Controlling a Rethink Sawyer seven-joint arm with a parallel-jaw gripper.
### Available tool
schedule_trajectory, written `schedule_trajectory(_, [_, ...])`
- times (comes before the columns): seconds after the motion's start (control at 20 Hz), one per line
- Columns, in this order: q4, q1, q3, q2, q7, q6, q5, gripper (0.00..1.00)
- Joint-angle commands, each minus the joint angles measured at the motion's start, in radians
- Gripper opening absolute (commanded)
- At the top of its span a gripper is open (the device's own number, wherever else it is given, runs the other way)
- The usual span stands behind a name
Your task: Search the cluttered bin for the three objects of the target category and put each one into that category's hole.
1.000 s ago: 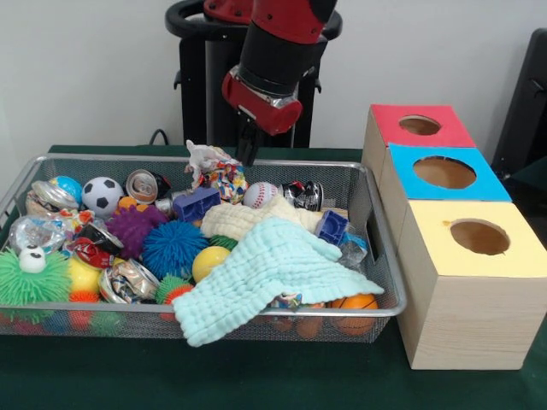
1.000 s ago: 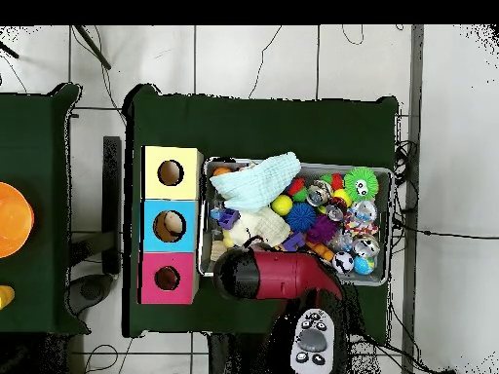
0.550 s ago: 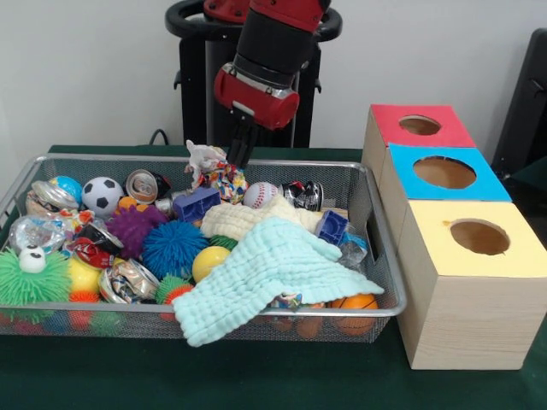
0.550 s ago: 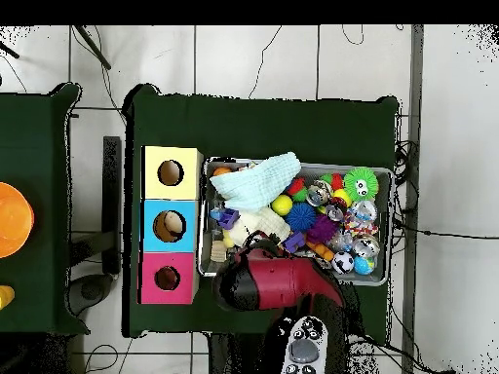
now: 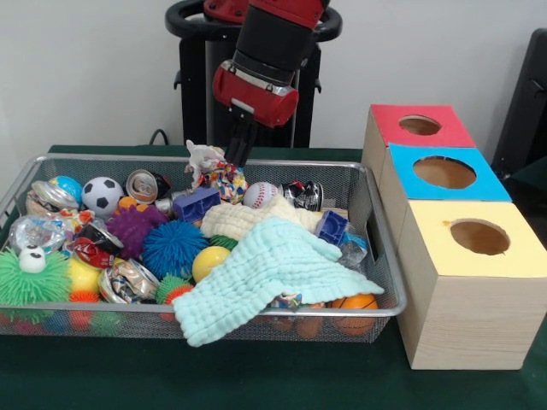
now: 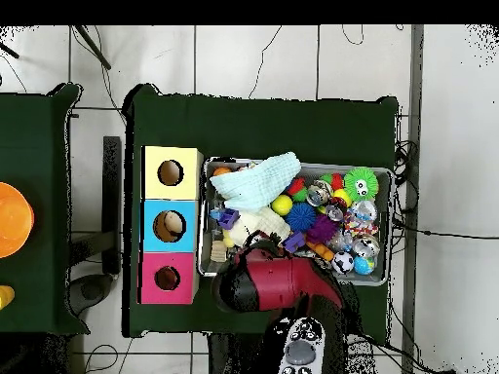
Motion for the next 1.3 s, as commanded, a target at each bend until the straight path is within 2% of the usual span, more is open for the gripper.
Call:
schedule_trajectory(0.05, [-0.090, 0.023, -0.003, 0.039, 0.026, -0.083, -0.051, 0.00])
schedule_trajectory(0.2, [-0.096, 0.032, -0.013, 0.045, 0.026, -0.087, -0.059, 0.00])
schedule_trajectory(0.25, [-0.096, 0.033, -0.016, 0.048, 0.028, -0.097, -0.061, 1.00])
schedule_trajectory(0.5, [-0.101, 0.028, -0.015, 0.046, 0.017, -0.139, -0.085, 1.00])
schedule_trajectory(0.75, [-0.085, -0.008, 0.030, 0.033, 0.007, -0.148, -0.090, 1.00])
schedule_trajectory(0.9, [-0.094, -0.006, 0.019, 0.042, 0.016, -0.182, -0.091, 1.00])
schedule_trajectory(1.0, [-0.102, -0.001, 0.005, 0.062, 0.041, -0.231, -0.074, 1.00])
schedule_trajectory(1.15, [-0.107, 0.031, -0.046, 0.119, 0.095, -0.358, -0.027, 1.00])
schedule_trajectory(1.3, [-0.089, 0.039, -0.063, 0.148, 0.115, -0.429, 0.012, 1.00])
